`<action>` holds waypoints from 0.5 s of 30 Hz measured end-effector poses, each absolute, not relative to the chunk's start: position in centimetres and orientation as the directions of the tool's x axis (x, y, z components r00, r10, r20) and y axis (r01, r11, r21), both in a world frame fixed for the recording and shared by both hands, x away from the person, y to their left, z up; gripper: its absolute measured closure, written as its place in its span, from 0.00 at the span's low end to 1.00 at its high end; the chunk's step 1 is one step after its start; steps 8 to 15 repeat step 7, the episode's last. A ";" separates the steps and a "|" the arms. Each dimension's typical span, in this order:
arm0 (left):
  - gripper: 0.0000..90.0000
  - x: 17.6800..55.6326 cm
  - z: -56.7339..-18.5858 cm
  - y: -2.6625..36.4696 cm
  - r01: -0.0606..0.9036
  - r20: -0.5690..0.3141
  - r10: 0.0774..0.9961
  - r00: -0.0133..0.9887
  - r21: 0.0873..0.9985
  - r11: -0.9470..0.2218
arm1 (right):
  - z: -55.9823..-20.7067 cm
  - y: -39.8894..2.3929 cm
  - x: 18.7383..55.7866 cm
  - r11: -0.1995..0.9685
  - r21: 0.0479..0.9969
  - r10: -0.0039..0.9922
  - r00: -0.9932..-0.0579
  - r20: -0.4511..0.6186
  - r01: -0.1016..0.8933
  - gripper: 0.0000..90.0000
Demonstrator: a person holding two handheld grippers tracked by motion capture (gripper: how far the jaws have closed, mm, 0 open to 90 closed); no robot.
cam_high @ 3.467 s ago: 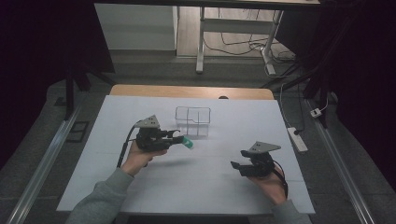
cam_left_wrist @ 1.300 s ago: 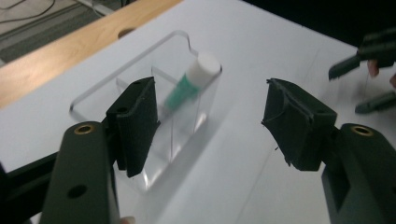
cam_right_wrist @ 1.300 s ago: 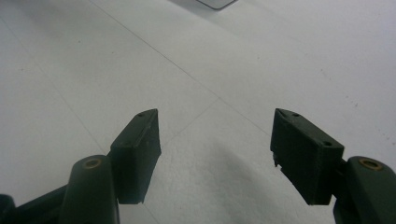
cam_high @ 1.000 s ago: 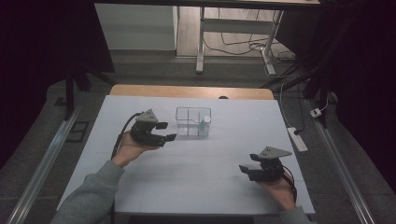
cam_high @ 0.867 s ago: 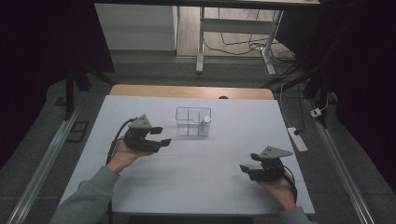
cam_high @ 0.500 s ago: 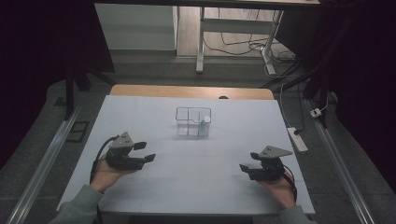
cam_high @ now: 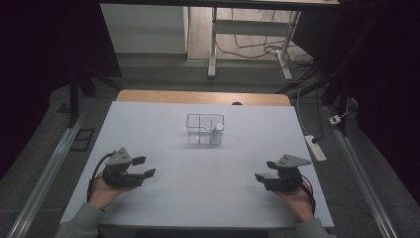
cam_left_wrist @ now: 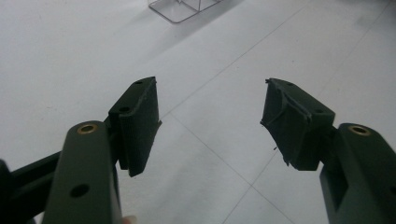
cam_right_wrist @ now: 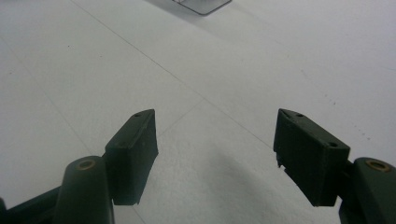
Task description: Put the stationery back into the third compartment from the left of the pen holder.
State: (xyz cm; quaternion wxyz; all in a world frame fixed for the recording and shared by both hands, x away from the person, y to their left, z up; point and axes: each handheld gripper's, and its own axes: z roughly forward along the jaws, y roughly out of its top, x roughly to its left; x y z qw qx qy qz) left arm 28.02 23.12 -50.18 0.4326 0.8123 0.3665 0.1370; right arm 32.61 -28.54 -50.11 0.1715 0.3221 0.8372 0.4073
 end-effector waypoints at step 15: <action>0.39 28.1 -50.5 23.1 0.477 -0.086 0.713 0.695 0.798 -0.369 | -50.0 -28.5 32.5 0.467 0.791 0.678 -0.734 -0.032 0.396 0.34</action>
